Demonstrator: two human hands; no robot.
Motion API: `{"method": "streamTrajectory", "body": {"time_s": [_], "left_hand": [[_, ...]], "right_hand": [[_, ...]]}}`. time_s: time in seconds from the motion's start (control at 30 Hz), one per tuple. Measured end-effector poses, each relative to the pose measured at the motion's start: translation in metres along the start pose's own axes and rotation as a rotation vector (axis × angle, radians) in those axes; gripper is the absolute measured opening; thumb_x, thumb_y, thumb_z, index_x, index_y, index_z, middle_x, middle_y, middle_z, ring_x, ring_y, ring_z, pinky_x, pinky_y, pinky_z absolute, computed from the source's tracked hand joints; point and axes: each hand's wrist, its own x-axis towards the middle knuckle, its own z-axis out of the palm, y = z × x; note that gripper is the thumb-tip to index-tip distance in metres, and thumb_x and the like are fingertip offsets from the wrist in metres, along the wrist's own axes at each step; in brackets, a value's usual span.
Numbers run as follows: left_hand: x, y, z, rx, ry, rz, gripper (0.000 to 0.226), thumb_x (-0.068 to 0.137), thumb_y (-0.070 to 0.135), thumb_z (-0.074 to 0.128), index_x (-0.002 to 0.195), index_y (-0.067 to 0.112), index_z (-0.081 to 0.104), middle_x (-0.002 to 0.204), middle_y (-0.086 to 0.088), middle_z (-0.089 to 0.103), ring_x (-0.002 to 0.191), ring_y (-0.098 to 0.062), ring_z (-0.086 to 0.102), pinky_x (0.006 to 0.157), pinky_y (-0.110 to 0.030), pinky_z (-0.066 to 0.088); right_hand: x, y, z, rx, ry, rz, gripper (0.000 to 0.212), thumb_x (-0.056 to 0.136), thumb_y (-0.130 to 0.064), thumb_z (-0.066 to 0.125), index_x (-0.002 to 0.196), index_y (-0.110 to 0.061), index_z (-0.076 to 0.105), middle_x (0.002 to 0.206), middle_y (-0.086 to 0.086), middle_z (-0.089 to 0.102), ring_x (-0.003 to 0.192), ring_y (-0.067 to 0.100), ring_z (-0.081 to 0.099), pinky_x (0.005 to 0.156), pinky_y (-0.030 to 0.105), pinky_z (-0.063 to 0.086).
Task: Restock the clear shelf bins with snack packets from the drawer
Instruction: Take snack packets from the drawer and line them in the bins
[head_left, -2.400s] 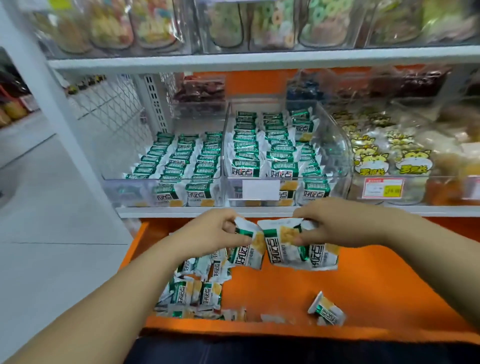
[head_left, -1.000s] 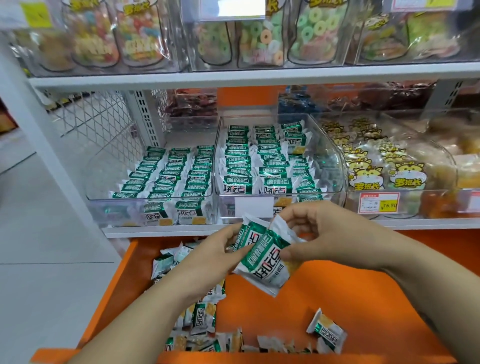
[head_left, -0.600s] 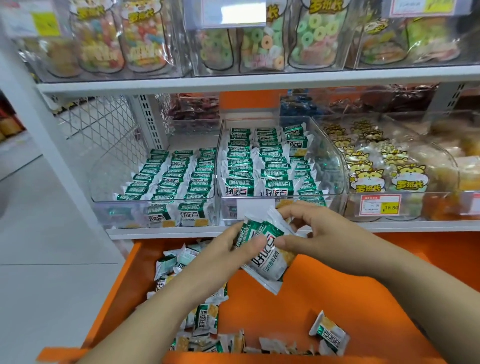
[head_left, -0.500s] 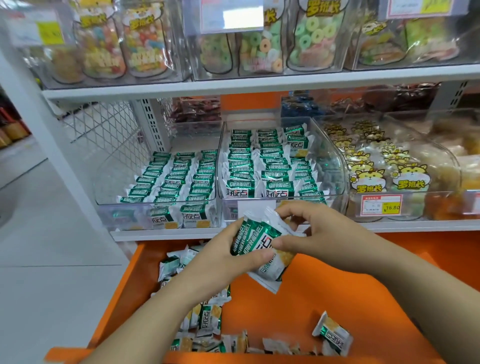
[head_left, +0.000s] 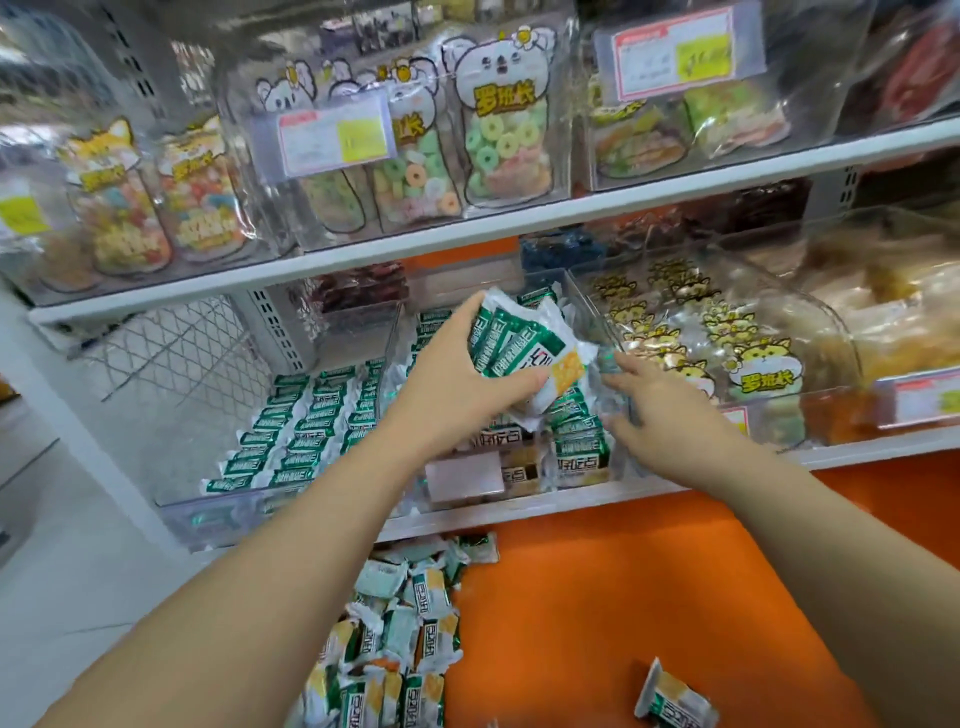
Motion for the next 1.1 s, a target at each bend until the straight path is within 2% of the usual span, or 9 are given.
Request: {"method": "streamTrajectory", "body": {"time_s": [0.1,0.17,0.27,0.43,0.5,0.63,0.77,1.0,1.1], "left_hand": [[0.036,-0.002,0.014,0.126,0.021,0.027,0.087,0.074,0.037,0.077,0.145,0.023,0.030,0.129,0.010,0.052,0.114,-0.007,0.052,0.100,-0.027,0.043],[0.059,-0.006,0.025,0.211,0.043,0.022,0.073,0.071,0.044,0.077,0.131,0.021,0.042,0.123,0.001,0.056,0.112,-0.019,0.054,0.097,-0.038,0.045],[0.088,-0.006,0.036,0.179,0.094,-0.016,0.051,0.075,0.043,0.075,0.111,0.025,0.043,0.096,0.008,0.057,0.091,-0.017,0.057,0.073,-0.026,0.045],[0.121,-0.012,0.054,0.092,0.073,-0.063,0.083,0.083,0.037,0.070,0.147,0.015,0.023,0.094,0.000,0.056,0.063,-0.002,0.048,0.039,-0.007,0.033],[0.124,-0.018,0.061,0.116,0.014,-0.065,0.096,0.083,0.034,0.071,0.151,0.024,0.005,0.101,0.004,0.054,0.068,-0.002,0.053,0.045,-0.010,0.041],[0.127,-0.032,0.064,0.144,-0.041,-0.101,0.094,0.083,0.033,0.070,0.150,0.026,0.005,0.104,-0.001,0.058,0.075,-0.016,0.059,0.063,-0.032,0.051],[0.130,-0.042,0.055,0.237,-0.111,-0.081,0.091,0.083,0.033,0.070,0.150,0.024,0.009,0.110,0.003,0.052,0.074,-0.005,0.054,0.054,-0.017,0.042],[0.138,-0.043,0.053,0.616,-0.382,0.064,0.099,0.074,0.031,0.073,0.151,0.019,0.012,0.153,-0.007,0.030,0.130,-0.023,0.041,0.102,-0.026,0.035],[0.150,-0.038,0.059,0.652,-0.448,0.036,0.100,0.077,0.027,0.071,0.152,0.020,0.006,0.153,-0.012,0.029,0.107,-0.025,0.057,0.091,-0.034,0.048]], "right_hand": [[0.000,0.009,0.003,-0.024,-0.025,-0.032,0.053,0.099,-0.027,0.046,0.147,-0.014,0.031,0.161,-0.002,0.004,0.143,0.021,0.024,0.115,0.042,0.024],[0.002,0.017,0.003,0.019,-0.041,-0.061,0.053,0.099,-0.025,0.048,0.148,-0.013,0.031,0.161,-0.004,0.004,0.144,0.020,0.022,0.115,0.043,0.024],[0.005,0.029,0.001,0.101,-0.060,-0.100,0.054,0.098,-0.025,0.051,0.148,-0.015,0.032,0.160,-0.009,0.005,0.144,0.017,0.022,0.114,0.037,0.026],[0.007,0.037,0.000,0.163,-0.069,-0.108,0.054,0.097,-0.029,0.052,0.147,-0.019,0.035,0.159,-0.016,0.007,0.143,0.011,0.023,0.112,0.029,0.028],[0.006,0.037,-0.001,0.186,-0.070,-0.109,0.055,0.097,-0.030,0.052,0.147,-0.020,0.035,0.158,-0.018,0.007,0.143,0.009,0.023,0.111,0.027,0.027],[0.006,0.038,-0.001,0.213,-0.072,-0.112,0.054,0.097,-0.030,0.052,0.147,-0.020,0.035,0.158,-0.019,0.007,0.142,0.008,0.023,0.109,0.025,0.027],[0.007,0.039,-0.001,0.232,-0.069,-0.111,0.053,0.097,-0.029,0.053,0.146,-0.020,0.038,0.158,-0.019,0.009,0.142,0.006,0.022,0.109,0.024,0.026],[0.005,0.037,-0.001,0.255,-0.051,-0.087,0.053,0.095,-0.031,0.055,0.145,-0.020,0.039,0.157,-0.021,0.012,0.141,0.007,0.025,0.109,0.028,0.031],[0.006,0.036,-0.001,0.256,-0.045,-0.085,0.053,0.095,-0.031,0.056,0.145,-0.021,0.040,0.156,-0.021,0.014,0.141,0.007,0.026,0.110,0.029,0.031]]}}
